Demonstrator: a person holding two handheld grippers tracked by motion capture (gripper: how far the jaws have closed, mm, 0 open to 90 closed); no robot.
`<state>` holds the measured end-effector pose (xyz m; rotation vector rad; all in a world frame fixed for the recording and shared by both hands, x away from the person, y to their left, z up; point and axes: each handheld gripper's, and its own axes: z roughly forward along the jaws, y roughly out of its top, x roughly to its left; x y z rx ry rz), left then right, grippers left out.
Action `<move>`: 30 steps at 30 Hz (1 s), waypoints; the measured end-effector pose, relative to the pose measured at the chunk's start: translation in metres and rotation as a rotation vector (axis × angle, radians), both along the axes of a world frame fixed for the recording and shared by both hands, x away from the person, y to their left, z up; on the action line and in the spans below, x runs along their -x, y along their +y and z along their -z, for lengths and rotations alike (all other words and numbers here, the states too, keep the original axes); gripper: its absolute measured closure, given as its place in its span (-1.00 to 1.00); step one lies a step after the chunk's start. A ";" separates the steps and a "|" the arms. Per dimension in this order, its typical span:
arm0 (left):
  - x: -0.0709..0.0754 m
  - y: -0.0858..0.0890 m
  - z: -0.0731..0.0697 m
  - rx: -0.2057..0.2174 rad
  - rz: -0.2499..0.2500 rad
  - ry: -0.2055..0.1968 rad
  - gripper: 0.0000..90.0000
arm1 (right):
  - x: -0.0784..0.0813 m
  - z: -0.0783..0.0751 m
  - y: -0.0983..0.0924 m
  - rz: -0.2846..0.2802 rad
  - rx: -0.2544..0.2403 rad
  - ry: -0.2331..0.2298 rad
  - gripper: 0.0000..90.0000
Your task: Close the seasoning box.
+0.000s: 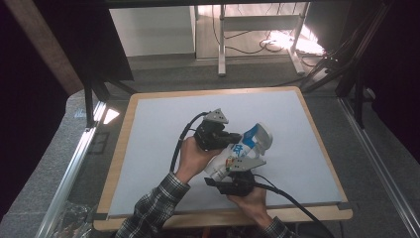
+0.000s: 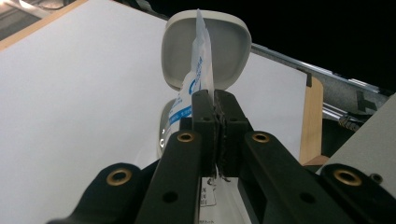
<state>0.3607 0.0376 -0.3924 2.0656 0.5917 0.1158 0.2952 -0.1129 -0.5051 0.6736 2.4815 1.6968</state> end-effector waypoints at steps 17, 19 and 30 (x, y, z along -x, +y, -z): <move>-0.005 -0.003 -0.001 -0.003 0.005 0.012 0.96 | 0.000 -0.004 -0.001 -0.007 -0.018 0.014 0.29; -0.005 -0.003 -0.001 -0.004 0.005 0.012 0.95 | 0.000 -0.005 -0.001 -0.007 -0.020 0.017 0.29; -0.006 -0.005 -0.001 -0.005 0.003 0.013 0.96 | 0.000 -0.006 -0.002 -0.010 -0.026 0.022 0.29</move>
